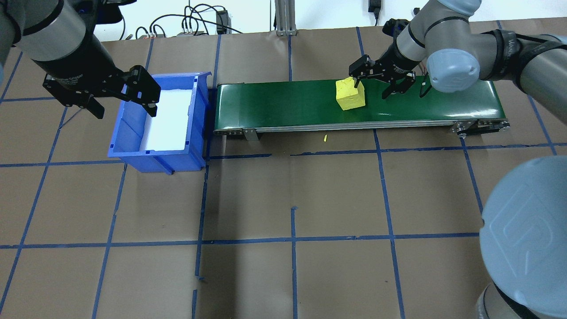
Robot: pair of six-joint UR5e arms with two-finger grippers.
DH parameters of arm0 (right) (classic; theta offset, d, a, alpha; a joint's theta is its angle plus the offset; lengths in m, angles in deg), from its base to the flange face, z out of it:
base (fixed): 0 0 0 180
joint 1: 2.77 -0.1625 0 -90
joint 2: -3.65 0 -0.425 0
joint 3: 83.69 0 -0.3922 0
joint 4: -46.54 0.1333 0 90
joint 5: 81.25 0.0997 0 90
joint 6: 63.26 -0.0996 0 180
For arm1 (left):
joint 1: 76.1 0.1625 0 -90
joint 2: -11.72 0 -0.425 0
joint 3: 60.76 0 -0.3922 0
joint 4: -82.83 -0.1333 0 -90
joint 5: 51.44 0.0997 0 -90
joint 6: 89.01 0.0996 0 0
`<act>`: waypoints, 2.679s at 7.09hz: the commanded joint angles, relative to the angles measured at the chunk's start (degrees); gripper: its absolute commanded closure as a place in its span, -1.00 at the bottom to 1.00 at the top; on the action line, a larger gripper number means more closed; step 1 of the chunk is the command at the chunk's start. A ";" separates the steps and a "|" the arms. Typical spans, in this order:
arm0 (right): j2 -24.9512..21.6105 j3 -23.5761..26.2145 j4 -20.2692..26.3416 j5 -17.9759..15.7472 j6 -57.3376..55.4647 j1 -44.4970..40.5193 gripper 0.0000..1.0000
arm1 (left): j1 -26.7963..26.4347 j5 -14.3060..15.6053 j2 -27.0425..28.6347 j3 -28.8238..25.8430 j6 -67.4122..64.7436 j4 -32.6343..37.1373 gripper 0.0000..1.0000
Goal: Move block left to right into plate
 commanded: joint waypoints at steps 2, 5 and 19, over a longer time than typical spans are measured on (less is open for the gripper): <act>-0.19 0.06 -0.02 -0.44 0.07 0.08 -1.00 | 0.03 -0.11 -0.02 0.00 0.05 -0.02 -1.00; 0.07 0.06 -0.02 -0.27 -0.11 -0.01 -1.00 | -0.06 -0.19 -0.02 0.00 0.05 -0.02 -1.00; -13.01 5.65 0.86 -36.39 60.01 28.88 0.87 | 0.12 -0.19 -0.19 -0.09 0.05 -0.02 -1.00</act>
